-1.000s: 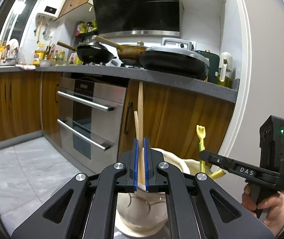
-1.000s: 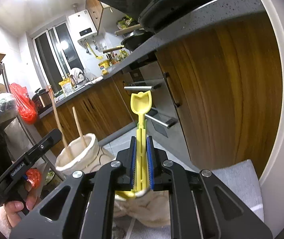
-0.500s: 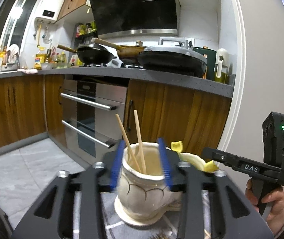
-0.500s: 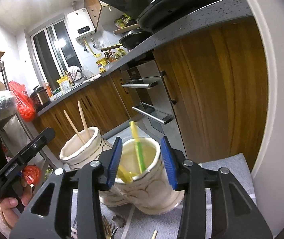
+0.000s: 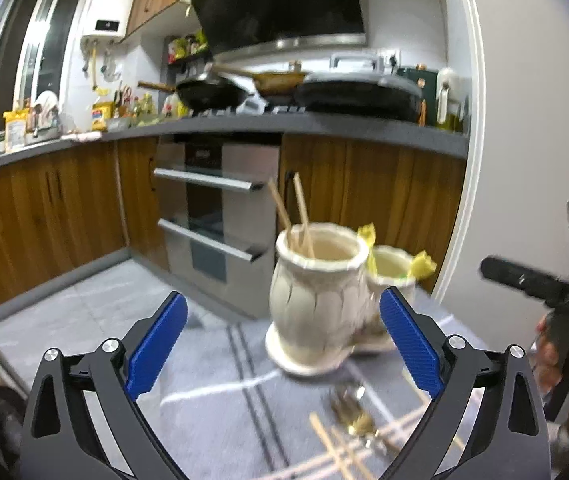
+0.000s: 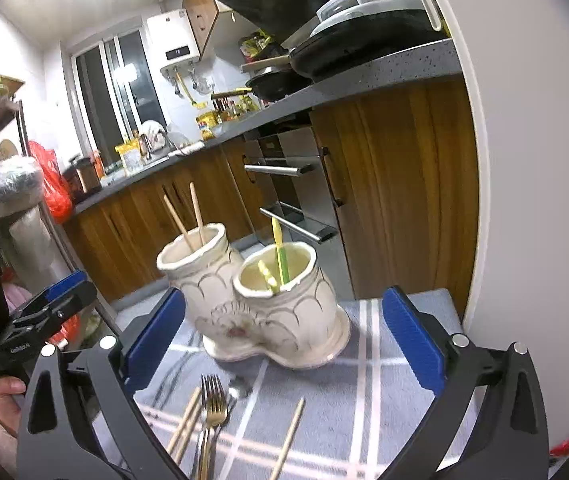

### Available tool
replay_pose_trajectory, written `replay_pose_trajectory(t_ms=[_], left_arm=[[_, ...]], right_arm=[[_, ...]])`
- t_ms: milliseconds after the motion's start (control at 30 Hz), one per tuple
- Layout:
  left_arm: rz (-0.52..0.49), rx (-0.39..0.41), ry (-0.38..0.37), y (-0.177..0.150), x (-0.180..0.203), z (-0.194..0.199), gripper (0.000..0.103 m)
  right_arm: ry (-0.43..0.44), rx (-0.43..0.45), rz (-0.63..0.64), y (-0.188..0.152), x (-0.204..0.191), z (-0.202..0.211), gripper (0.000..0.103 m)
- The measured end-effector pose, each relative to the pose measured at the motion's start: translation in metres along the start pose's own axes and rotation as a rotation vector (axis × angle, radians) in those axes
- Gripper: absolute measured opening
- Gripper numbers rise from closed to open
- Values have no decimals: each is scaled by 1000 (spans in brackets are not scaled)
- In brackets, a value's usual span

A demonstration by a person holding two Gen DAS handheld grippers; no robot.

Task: Organize utensils
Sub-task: 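Open both tools and withdraw them back over the loose utensils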

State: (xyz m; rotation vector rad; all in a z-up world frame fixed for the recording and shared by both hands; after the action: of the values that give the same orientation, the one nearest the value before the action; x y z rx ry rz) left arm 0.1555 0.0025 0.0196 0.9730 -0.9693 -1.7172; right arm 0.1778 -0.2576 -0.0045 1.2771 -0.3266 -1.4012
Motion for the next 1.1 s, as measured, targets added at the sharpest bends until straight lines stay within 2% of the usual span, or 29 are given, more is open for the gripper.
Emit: replay_pose_trajectory(t_ms=[333, 567, 833, 1100], left_arm=[[20, -105, -13, -31, 7, 23, 97], [6, -160, 0, -52, 15, 32, 97], [-32, -305, 10, -88, 34, 17, 97], [-59, -419, -22, -114, 53, 3, 97]], right_arm=[[-41, -3, 69, -27, -11, 30, 98], [-98, -77, 66, -57, 3, 30, 98], [-189, -196, 67, -91, 19, 13, 98], [-200, -261, 88, -109, 18, 3, 98]])
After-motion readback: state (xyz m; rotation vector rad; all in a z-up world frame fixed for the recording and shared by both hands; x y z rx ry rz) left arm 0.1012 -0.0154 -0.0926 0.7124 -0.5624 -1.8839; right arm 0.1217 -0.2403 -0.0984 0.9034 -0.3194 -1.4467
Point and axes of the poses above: each gripper's, at about its wrist camera, not at the fingertips, and z roughly against the way its jaws point, x to its right, y to its top, the point moved 7 cm from there along -z, roughly the way its jaws point, and after that the axes turned 14 degrees about -z, right-handed, at the moved point
